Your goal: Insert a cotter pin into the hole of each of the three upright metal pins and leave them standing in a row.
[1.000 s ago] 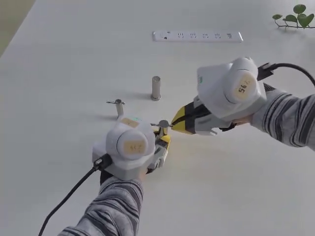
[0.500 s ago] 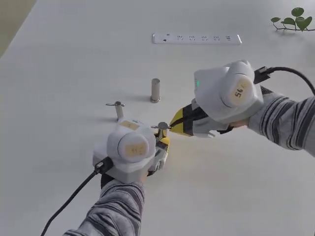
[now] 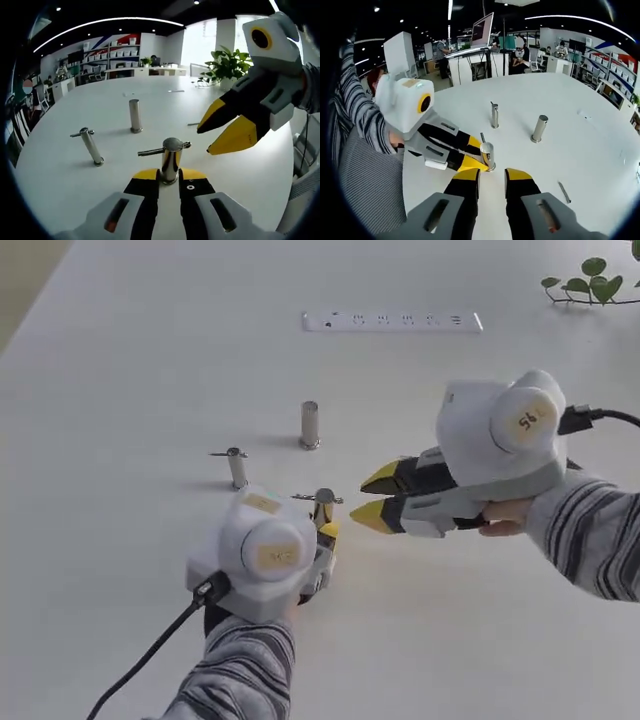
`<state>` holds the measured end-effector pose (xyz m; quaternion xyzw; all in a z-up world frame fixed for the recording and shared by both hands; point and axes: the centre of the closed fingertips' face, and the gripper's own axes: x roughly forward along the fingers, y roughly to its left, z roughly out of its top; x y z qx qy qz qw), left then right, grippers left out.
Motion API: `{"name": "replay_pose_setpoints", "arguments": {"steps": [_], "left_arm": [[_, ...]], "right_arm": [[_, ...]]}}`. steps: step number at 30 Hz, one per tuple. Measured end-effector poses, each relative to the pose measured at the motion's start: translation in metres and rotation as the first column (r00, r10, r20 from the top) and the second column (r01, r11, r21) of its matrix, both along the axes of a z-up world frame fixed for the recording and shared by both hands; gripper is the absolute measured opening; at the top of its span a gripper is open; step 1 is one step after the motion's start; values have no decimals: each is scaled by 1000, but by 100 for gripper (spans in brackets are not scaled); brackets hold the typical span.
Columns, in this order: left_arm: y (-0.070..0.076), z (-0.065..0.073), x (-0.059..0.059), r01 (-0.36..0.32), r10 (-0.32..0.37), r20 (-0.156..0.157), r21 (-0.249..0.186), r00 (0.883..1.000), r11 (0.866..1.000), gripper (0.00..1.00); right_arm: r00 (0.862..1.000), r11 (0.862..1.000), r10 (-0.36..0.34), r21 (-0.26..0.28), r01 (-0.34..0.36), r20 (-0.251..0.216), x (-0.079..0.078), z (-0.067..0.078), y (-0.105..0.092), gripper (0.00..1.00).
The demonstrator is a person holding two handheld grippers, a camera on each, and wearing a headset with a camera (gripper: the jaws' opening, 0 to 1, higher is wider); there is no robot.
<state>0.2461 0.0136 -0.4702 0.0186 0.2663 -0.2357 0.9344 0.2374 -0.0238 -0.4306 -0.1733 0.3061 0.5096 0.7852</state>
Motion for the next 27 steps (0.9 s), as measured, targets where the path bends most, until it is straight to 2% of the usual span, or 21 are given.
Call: {"name": "replay_pose_setpoints", "arguments": {"steps": [4, 7, 12, 14, 17, 19, 23, 27], "left_arm": [[-1, -1, 3, -1, 1, 0, 3, 1000, 1000, 11], [-2, -1, 3, 0, 0, 0, 5, 1000, 1000, 11], [-2, -2, 4, 2, -2, 9, 16, 1000, 1000, 10], [-3, -2, 4, 18, -19, 20, 40, 1000, 999, 10], [-3, -2, 4, 23, -25, 26, 45, 999, 999, 9], [-2, -1, 4, 32, -35, 42, 69, 998, 997, 9], [-2, -1, 5, 38, -41, 42, 71, 998, 997, 9], [-1, 1, 6, 37, -40, 52, 71, 998, 997, 9]], "right_arm": [[997, 997, -71, -1, 71, 25, 2, -1, -16, 14], [992, 991, -129, 23, 129, 9, 3, -1, -25, 15], [983, 982, -184, 34, 185, -10, 0, -5, -36, 14], [977, 976, -212, 49, 213, -19, 0, -5, -39, 14], [969, 966, -246, 68, 248, -33, 0, -5, -41, 13], [964, 961, -263, 73, 265, -36, 1, -5, -42, 13], [950, 946, -309, 91, 312, -38, 6, -2, -48, 12], [942, 936, -334, 101, 336, -40, 9, 0, -52, 11]]}}
